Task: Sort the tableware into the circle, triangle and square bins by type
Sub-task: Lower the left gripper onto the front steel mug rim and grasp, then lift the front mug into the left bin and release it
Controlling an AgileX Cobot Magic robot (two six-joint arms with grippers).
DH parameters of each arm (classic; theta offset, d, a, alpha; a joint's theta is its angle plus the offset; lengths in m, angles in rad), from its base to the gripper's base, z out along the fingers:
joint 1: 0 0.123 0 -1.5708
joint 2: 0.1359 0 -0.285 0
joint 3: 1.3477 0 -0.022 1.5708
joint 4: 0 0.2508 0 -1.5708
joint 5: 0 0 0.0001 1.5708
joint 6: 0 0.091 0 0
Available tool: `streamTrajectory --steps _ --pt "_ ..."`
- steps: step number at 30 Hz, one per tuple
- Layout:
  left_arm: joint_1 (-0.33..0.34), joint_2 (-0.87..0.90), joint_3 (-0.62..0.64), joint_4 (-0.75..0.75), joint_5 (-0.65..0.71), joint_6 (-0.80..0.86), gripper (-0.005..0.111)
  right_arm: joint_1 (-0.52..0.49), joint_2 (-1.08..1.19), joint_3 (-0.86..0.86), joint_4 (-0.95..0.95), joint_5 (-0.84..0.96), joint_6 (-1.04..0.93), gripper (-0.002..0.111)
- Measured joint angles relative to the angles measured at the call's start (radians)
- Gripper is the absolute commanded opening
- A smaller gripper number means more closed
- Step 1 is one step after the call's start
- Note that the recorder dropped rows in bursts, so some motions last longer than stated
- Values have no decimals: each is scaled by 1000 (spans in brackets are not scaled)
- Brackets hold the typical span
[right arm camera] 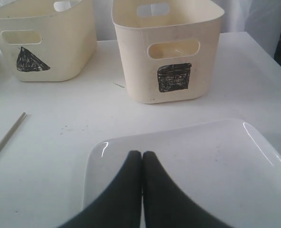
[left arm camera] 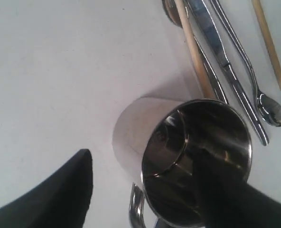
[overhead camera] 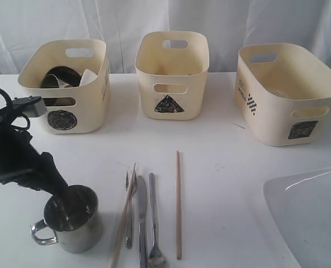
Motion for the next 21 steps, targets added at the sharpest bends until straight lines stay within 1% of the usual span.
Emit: streamTrajectory --steps 2,5,6,8,9,10,11,14,17,19,21 --pt "-9 32 0 -18 0 71 64 0 0 0 0 0 0 0" --pt "-43 96 0 -50 -13 176 63 0 0 0 0 0 0 0" --pt "-50 107 0 -55 -20 196 54 0 0 0 0 0 0 0" --pt "-58 147 0 -57 -54 233 32 0 0 0 0 0 0 0" --pt "-58 154 0 -52 -77 236 17 0 0 0 0 0 0 0" --pt "-58 156 0 -40 -98 241 5 0 0 0 0 0 0 0" --pt "-58 156 0 -36 -103 243 0 0 0 0 0 0 0 0" --pt "-58 156 0 -30 -107 244 0 0 0 0 0 0 0 0" --pt "-58 131 0 -20 -66 244 0 0 0 0 0 0 0 0" --pt "-58 82 -18 17 -32 235 0 0 0 0 0 0 0 0" --pt "-61 12 -52 83 -40 196 0 0 0 0 0 0 0 0"
